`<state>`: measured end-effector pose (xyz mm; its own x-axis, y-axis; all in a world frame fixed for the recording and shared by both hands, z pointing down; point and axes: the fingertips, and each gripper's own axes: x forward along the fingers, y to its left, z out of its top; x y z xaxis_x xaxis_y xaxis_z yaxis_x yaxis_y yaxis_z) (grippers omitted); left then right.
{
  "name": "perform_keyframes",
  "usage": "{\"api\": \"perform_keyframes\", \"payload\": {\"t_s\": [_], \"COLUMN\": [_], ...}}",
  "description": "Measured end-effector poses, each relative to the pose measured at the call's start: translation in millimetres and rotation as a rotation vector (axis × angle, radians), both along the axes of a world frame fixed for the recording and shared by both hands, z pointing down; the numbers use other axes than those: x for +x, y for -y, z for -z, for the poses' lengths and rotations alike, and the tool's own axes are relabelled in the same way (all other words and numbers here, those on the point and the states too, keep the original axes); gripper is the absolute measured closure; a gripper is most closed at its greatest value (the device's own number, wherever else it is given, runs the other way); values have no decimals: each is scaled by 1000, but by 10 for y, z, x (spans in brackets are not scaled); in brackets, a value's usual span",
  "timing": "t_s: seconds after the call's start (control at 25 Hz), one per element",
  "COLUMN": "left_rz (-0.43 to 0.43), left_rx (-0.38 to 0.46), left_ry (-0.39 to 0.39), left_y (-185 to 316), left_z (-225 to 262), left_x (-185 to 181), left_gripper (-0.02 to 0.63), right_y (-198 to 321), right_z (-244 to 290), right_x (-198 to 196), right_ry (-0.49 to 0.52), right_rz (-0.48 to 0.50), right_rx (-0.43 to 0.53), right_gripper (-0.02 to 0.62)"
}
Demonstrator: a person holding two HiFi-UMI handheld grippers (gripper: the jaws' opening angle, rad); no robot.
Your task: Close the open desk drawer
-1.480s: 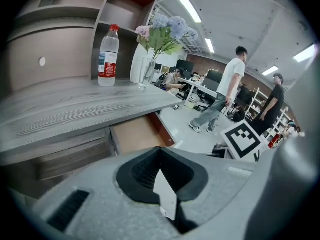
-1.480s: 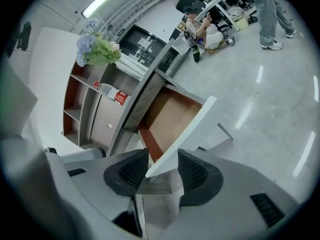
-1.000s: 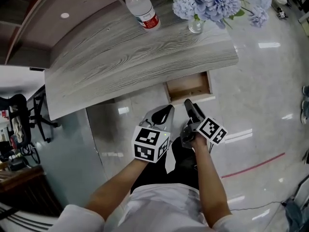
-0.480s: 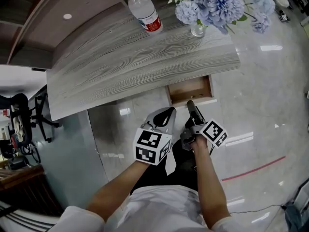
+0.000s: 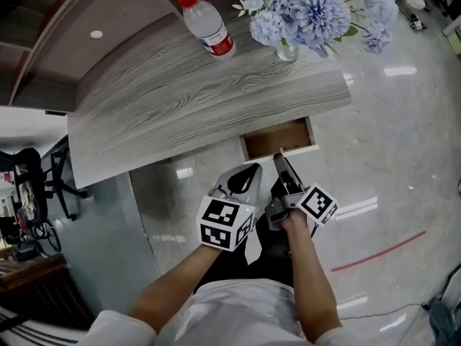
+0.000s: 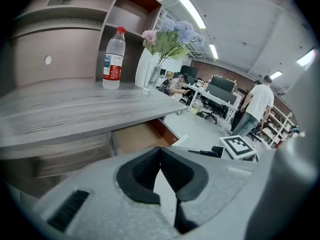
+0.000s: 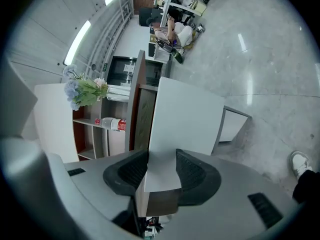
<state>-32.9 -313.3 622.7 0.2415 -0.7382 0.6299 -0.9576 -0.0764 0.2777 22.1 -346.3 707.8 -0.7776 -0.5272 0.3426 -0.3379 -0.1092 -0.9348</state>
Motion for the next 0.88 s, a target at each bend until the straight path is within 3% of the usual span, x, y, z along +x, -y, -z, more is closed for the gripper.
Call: {"api": "perform_keyframes", "payload": {"t_s": [0.2, 0.36, 0.56, 0.68, 0.88], "left_rz": [-8, -4, 7, 27, 71], "left_rx": [17, 33, 35, 35, 41], "left_ry": [-6, -5, -2, 1, 13], "left_y": [52, 77, 40, -13, -77], "left_z": [65, 130, 152, 171, 218], "left_x": [42, 36, 8, -50, -205], "left_gripper": [603, 603, 603, 603, 603], "right_y": [171, 202, 371, 409, 640], "right_z": [205, 108, 136, 62, 162], "right_x": [-131, -143, -256, -257, -506], "right_ry": [96, 53, 73, 17, 99], "right_rz": [22, 38, 67, 85, 110], "right_rx": [121, 51, 82, 51, 135], "right_gripper": [426, 426, 426, 426, 420]}}
